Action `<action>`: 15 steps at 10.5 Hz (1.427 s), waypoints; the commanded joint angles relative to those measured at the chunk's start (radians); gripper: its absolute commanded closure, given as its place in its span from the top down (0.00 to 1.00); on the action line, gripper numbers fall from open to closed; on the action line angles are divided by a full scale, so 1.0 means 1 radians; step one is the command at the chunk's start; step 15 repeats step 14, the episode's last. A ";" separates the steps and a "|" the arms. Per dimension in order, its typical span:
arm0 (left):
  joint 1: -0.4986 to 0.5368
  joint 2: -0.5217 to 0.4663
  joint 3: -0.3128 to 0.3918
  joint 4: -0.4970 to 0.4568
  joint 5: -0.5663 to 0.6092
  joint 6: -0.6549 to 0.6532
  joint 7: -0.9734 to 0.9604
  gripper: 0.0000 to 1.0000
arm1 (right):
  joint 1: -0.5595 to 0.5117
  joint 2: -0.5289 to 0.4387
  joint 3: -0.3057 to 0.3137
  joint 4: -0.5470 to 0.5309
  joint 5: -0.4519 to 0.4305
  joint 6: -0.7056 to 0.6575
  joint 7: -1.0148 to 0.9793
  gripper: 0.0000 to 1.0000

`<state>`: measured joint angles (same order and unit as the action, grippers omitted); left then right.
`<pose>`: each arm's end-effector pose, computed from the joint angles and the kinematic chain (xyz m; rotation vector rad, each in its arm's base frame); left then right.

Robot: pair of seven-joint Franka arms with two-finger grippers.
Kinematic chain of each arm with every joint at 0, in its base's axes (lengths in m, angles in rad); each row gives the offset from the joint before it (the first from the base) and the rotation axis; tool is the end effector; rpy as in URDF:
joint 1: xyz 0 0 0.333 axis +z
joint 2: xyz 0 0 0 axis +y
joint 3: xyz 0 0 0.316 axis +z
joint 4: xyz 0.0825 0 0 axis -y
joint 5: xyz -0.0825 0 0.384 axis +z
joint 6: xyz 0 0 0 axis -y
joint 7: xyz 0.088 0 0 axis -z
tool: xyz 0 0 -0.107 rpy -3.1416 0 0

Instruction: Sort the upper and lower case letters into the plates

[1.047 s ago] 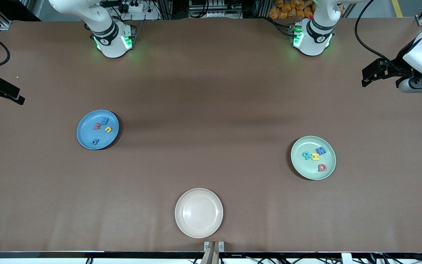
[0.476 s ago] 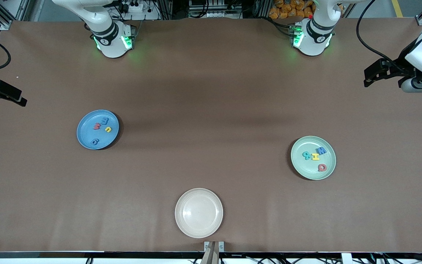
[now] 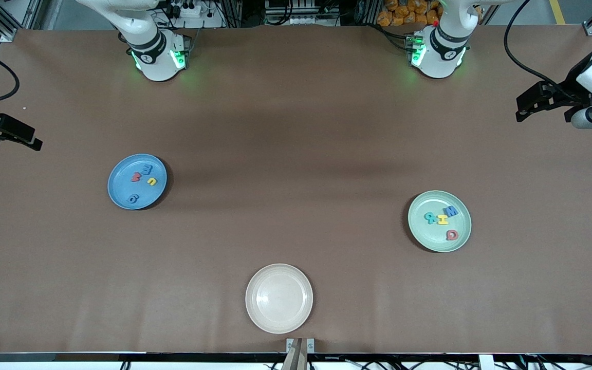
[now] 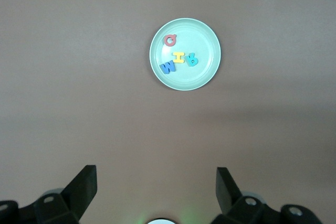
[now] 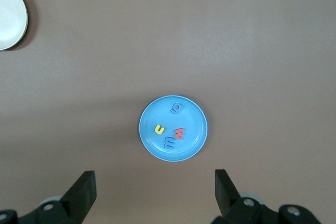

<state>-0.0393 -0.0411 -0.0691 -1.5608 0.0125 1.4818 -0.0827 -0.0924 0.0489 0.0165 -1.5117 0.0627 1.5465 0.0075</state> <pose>0.5296 -0.0570 0.6438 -3.1220 0.0386 0.0568 0.5663 -0.0365 0.6230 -3.0750 0.1267 0.0183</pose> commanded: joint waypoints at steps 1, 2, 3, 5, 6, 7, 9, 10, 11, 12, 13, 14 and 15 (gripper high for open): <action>-0.014 -0.010 0.012 0.005 0.024 -0.011 0.020 1.00 | -0.029 0.005 0.025 0.010 0.012 -0.002 -0.003 1.00; -0.014 -0.010 0.012 0.005 0.024 -0.011 0.020 1.00 | -0.027 0.008 0.026 0.008 0.012 0.003 -0.001 1.00; -0.014 -0.010 0.012 0.007 0.024 -0.011 0.020 1.00 | -0.030 0.012 0.039 0.008 0.011 0.006 -0.001 1.00; -0.016 -0.011 0.032 0.007 0.020 -0.011 0.020 1.00 | -0.049 0.011 0.074 0.010 -0.001 0.010 -0.003 1.00; -0.016 -0.011 0.032 0.010 0.020 -0.011 0.020 1.00 | -0.064 0.011 0.082 0.010 -0.006 0.014 -0.003 1.00; -0.016 -0.011 0.032 0.014 0.021 -0.011 0.018 1.00 | -0.070 0.009 0.101 0.011 -0.012 0.021 -0.004 1.00; -0.016 -0.011 0.032 0.015 0.021 -0.011 0.018 1.00 | -0.143 0.009 0.222 0.013 -0.075 0.030 -0.003 1.00; -0.016 -0.011 0.032 0.015 0.021 -0.011 0.018 1.00 | -0.147 0.008 0.235 0.015 -0.084 0.029 -0.004 1.00; -0.016 -0.011 0.032 0.016 0.021 -0.011 0.017 1.00 | -0.147 0.008 0.234 0.016 -0.084 0.026 -0.007 1.00; -0.016 -0.013 0.032 0.016 0.021 -0.009 0.015 1.00 | -0.147 0.008 0.232 0.021 -0.083 0.020 -0.008 1.00; -0.017 -0.017 0.032 0.015 0.020 -0.009 0.015 1.00 | -0.145 0.008 0.232 0.021 -0.081 0.018 -0.001 1.00; -0.017 -0.019 0.032 0.015 0.018 -0.009 0.014 1.00 | -0.147 0.008 0.232 0.021 -0.080 0.017 0.000 1.00; -0.017 -0.019 0.032 0.015 0.018 -0.009 0.014 1.00 | -0.147 0.008 0.232 0.021 -0.080 0.017 0.000 1.00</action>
